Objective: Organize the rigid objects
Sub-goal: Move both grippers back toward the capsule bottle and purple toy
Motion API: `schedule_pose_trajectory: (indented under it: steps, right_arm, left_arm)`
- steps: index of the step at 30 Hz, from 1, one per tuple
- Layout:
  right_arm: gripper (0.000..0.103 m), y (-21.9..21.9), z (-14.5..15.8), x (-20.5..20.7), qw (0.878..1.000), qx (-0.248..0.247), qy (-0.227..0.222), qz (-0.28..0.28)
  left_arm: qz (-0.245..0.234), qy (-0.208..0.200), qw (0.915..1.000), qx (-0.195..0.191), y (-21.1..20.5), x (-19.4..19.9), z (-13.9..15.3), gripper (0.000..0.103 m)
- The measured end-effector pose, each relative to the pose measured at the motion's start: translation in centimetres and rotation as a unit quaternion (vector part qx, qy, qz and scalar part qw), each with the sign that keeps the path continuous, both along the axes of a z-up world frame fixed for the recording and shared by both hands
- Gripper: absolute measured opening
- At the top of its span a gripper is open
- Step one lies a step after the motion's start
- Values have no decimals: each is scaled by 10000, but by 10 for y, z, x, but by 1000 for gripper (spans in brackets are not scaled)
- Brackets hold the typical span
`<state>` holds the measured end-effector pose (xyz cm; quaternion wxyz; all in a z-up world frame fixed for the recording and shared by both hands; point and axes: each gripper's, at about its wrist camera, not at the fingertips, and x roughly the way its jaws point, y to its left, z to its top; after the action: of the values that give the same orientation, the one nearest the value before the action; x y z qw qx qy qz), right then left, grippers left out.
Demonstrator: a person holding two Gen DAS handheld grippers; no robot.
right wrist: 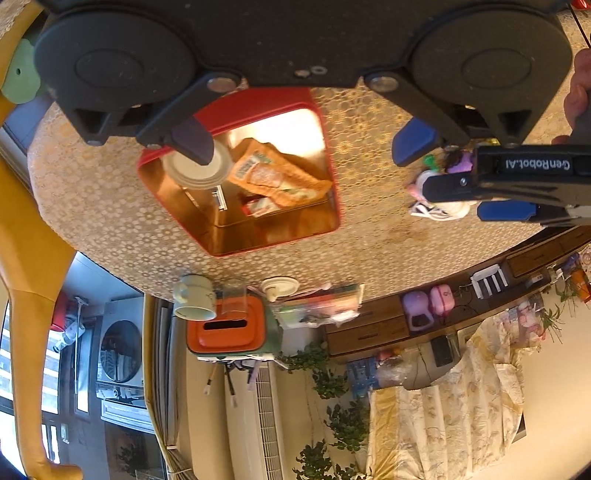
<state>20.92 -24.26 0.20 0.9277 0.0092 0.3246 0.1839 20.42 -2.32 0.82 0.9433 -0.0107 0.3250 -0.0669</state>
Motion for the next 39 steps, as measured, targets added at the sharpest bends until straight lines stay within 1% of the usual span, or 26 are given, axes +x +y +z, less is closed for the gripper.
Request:
schedule_pose_trajectory:
  steps: [3,5,8,11,15,19,22,29,32,36,39]
  right_arm:
    - [103,11,-1,-6,10000,-15,20,85]
    - [103,19,-2,-9,9999,-24,17,156]
    - [103,32,-4,-13,9994,-58,4,345]
    - [103,43,-8,-14,9988,-54,13,495]
    - [103,59,-12,-14,9980,-18,97,618]
    - [103,76,-18,-14,9970,-74,160,749]
    - [103,87,-23,-12,9961,-95,205,853]
    - [103,112,-35,-1,9942,-265,279,1009]
    - [103,122,-42,5,9930,-420,254,1075]
    - [102,134,-52,13,9910,-496,273,1213]
    - [96,144,-59,20,9893,-620,278,1295]
  left_arm:
    - [31,66,9999,-112,18,-10,-2,83]
    - [63,88,9999,-111,31,-18,-4,83]
    - [225,77,9997,-90,50,-29,-7,94]
    - [312,72,9994,-93,70,-39,-12,94]
    - [475,93,9988,50,94,-48,-21,94]
    - [578,170,9982,-59,117,-54,-31,94]
    - [662,198,9976,6,131,-55,-38,94]
    - [390,298,9986,191,153,-50,-58,94]
    - [356,386,9984,215,161,-46,-70,94]
    - [358,479,9980,196,170,-41,-84,94]
    - [257,517,9981,209,172,-37,-92,94]
